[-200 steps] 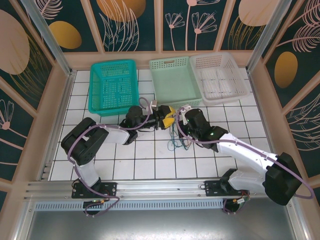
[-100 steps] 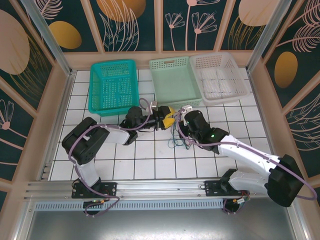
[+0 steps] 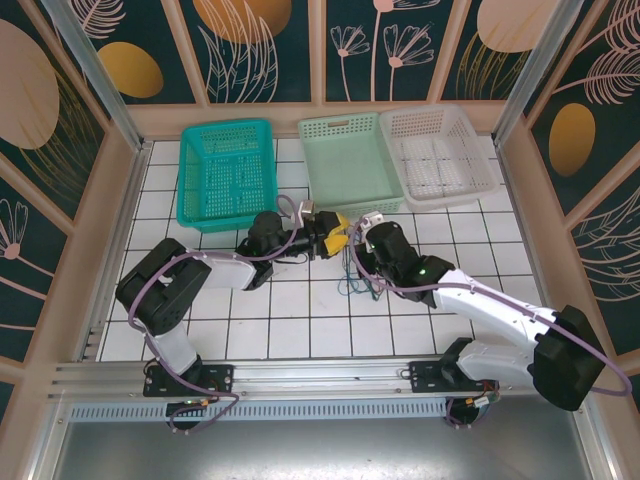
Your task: Untangle the cables
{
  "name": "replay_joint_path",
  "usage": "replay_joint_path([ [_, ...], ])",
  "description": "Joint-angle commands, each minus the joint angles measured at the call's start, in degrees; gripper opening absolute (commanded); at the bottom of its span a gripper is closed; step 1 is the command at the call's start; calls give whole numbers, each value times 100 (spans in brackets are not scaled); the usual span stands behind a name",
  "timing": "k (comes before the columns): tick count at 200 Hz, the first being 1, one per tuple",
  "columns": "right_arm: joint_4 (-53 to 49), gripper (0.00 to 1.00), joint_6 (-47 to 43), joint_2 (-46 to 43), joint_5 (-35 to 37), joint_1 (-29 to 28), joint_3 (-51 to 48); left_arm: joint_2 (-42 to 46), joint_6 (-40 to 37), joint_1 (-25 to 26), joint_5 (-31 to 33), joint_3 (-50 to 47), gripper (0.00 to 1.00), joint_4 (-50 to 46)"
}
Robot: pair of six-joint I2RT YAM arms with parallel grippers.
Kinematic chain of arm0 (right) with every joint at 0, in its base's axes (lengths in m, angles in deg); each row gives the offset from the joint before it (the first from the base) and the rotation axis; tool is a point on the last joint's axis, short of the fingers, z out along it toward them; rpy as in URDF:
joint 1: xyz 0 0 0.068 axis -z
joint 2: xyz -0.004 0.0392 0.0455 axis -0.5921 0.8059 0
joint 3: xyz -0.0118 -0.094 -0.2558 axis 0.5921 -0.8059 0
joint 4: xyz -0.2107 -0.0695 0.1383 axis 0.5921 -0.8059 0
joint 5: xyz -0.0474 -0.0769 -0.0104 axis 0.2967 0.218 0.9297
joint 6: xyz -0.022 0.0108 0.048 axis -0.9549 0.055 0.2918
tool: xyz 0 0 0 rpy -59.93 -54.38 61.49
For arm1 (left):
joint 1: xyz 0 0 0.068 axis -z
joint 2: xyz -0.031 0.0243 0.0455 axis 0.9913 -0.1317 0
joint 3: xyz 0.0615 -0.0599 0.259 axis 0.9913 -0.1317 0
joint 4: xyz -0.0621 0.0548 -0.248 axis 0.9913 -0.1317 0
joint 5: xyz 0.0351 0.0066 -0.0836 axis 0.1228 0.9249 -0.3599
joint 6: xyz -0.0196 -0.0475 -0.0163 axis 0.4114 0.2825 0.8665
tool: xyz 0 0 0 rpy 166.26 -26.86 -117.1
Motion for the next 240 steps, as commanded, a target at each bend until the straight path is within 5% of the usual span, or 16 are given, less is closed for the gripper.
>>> replay_joint_path([
  [1,138,0,40,-99,-43,-107,-50,-122,54,-47,115,30,57,278],
  [111,112,0,4,-191,-80,-366,-103,-696,253,-60,296,255,51,783],
  [142,74,0,-6,-257,-80,-378,-129,-790,254,-71,346,341,37,834],
  [192,-12,0,201,-251,-26,-374,-220,-610,-304,-96,307,528,1,190],
  [205,-76,0,356,-230,115,-358,-248,-487,-516,-113,321,536,0,-72],
  [228,-248,20,642,-129,257,-267,-278,-207,-1173,-132,355,643,0,-979],
  [240,-351,40,736,-62,239,-190,-297,-38,-1644,-132,403,802,0,-1708],
])
